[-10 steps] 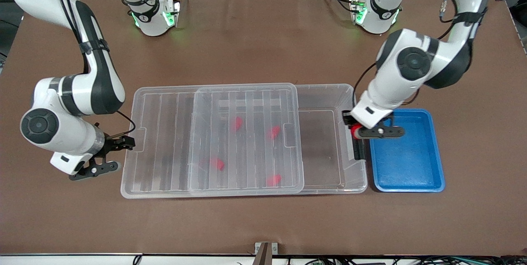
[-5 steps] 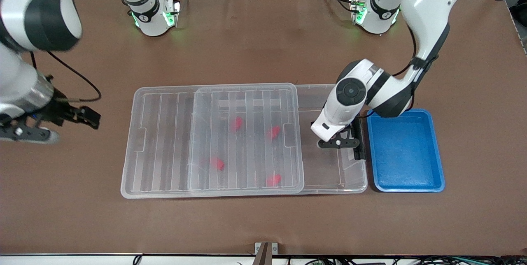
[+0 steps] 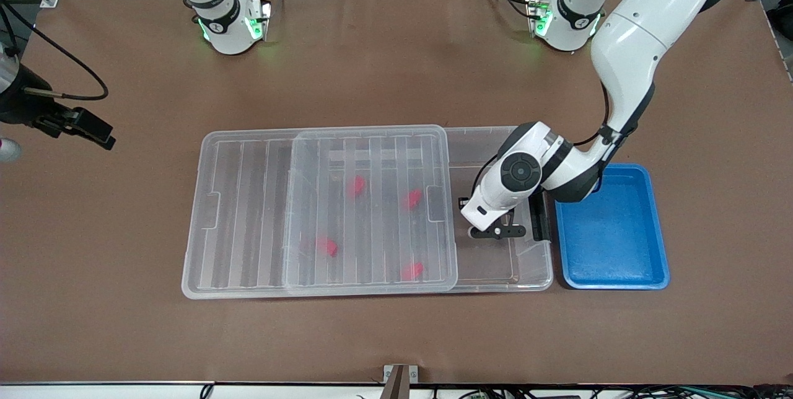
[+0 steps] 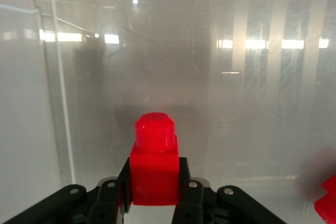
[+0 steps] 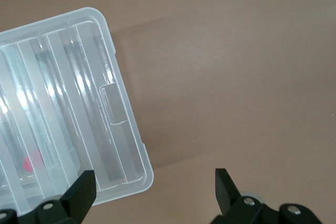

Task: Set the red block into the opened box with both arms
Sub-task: 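Carry the red block over the opened box gap with the left gripper, then lower the block into the box, open the left gripper, and withdraw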

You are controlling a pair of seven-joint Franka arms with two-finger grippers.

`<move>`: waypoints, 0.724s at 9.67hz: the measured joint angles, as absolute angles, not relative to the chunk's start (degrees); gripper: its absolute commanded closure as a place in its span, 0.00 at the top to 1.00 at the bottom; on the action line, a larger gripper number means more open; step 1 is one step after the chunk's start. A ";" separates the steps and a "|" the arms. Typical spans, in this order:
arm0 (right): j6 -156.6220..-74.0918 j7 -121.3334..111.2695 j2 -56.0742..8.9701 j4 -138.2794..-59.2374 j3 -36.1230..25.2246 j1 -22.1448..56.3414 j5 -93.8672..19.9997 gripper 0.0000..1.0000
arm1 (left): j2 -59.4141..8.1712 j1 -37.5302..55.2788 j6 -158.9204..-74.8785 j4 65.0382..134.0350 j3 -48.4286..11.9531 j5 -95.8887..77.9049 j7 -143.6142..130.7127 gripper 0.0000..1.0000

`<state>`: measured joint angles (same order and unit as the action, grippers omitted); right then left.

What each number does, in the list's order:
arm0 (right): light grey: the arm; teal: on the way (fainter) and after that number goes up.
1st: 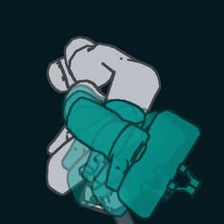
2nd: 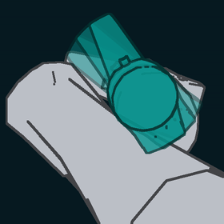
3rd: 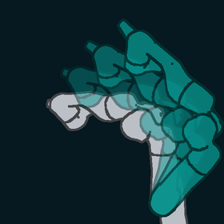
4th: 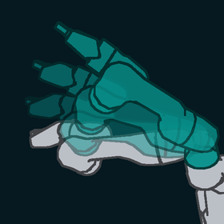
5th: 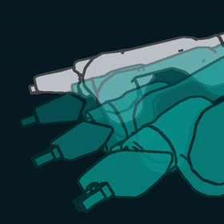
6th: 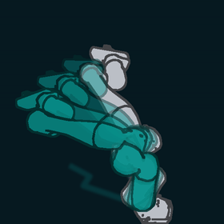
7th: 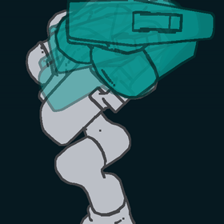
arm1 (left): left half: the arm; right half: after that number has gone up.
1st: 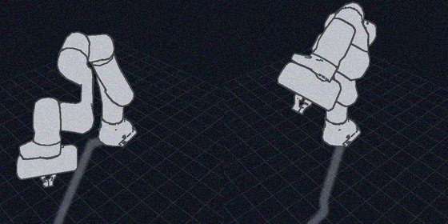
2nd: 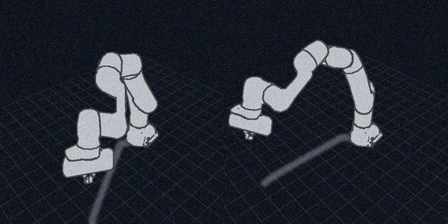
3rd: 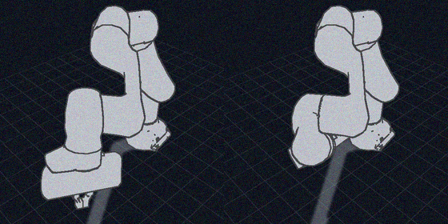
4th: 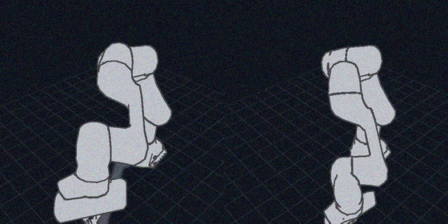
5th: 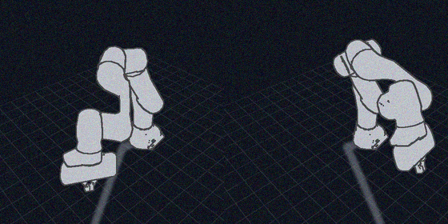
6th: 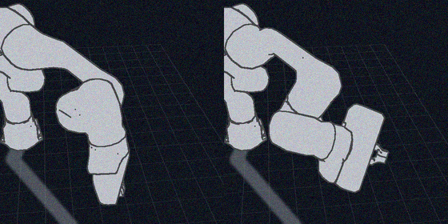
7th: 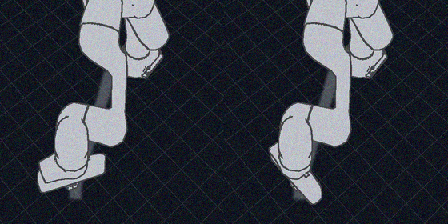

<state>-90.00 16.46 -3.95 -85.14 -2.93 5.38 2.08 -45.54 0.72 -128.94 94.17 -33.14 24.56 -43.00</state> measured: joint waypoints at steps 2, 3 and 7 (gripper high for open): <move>-89.71 16.46 -3.94 -85.28 -2.99 5.38 2.02 1.00 | -46.54 0.73 -129.16 94.14 -33.21 29.40 -43.05 0.20; -89.40 16.46 -3.94 -85.28 -3.04 5.38 2.01 1.00 | -46.90 0.72 -129.18 94.10 -33.33 31.41 -43.13 0.31; -89.26 16.46 -3.93 -85.28 -3.04 5.38 1.90 1.00 | -46.87 0.66 -129.18 93.54 -33.53 32.18 -43.13 1.00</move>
<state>-89.26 16.46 -3.93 -85.28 -3.04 5.38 1.90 -46.87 0.66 -129.18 93.54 -33.53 32.18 -43.13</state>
